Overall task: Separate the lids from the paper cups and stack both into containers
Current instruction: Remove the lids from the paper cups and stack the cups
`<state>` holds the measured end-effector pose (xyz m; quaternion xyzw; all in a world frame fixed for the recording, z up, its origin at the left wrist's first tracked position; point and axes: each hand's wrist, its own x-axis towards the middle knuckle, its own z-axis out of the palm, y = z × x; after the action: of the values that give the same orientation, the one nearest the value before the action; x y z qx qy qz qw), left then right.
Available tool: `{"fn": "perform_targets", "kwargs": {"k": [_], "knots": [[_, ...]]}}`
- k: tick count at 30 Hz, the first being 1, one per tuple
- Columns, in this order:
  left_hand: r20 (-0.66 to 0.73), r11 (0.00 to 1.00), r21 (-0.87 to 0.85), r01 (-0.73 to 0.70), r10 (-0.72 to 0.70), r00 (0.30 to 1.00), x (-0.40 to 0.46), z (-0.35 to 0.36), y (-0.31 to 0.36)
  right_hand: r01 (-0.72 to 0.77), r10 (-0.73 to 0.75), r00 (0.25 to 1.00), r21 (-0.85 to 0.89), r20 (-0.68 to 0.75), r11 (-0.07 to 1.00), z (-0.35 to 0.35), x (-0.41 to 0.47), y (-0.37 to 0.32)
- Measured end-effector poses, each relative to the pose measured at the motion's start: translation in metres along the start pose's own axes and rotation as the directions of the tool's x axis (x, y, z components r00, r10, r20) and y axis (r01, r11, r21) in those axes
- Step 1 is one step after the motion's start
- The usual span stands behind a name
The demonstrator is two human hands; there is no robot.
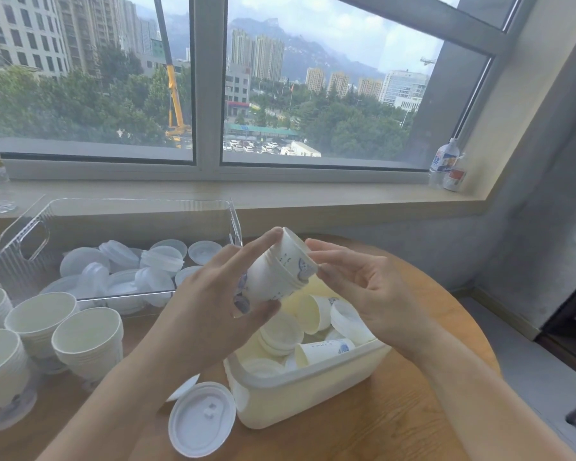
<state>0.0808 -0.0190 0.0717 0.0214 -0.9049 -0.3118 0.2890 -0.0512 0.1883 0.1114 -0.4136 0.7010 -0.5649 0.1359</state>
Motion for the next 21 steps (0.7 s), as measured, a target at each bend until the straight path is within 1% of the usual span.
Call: {"fn": "perform_targets", "kwargs": {"k": [3,4,6,9,11,13,15,19,21], "knots": [[0.001,1.0,-0.001,-0.001,0.001,1.0,0.0,0.0,-0.002,-0.009,0.01,1.0,-0.077,0.011,0.997,-0.01,0.0,0.003],[-0.001,1.0,0.006,-0.002,0.002,1.0,0.0,0.0,-0.002,-0.017,0.018,1.0,-0.128,0.011,0.992,-0.014,0.001,0.004],[-0.012,1.0,0.02,-0.003,0.004,1.0,0.0,0.0,-0.002,-0.051,0.068,0.997,-0.306,0.044,0.951,-0.022,0.006,0.011],[-0.027,1.0,0.031,0.003,-0.002,1.0,0.001,0.0,-0.002,-0.116,0.228,0.966,-0.591,0.118,0.799,-0.028,0.015,0.026],[-0.044,0.999,0.032,0.014,-0.013,0.999,0.002,-0.001,-0.004,-0.094,0.31,0.935,-0.725,0.17,0.682,-0.026,0.02,0.031],[-0.065,0.999,0.028,0.029,-0.028,0.998,0.002,-0.002,-0.005,-0.045,0.349,0.913,-0.801,0.209,0.598,-0.022,0.026,0.031],[-0.07,0.999,0.031,0.036,-0.034,0.997,0.002,-0.002,-0.005,0.0,0.366,0.901,-0.845,0.232,0.535,-0.02,0.034,0.033],[-0.062,0.999,0.009,0.041,-0.04,0.997,0.002,-0.001,-0.006,0.068,0.435,0.864,-0.915,0.254,0.398,-0.022,0.044,0.049],[-0.062,0.999,0.004,0.047,-0.047,0.997,0.003,0.0,-0.007,0.089,0.438,0.864,-0.932,0.248,0.352,-0.023,0.043,0.051]]}}
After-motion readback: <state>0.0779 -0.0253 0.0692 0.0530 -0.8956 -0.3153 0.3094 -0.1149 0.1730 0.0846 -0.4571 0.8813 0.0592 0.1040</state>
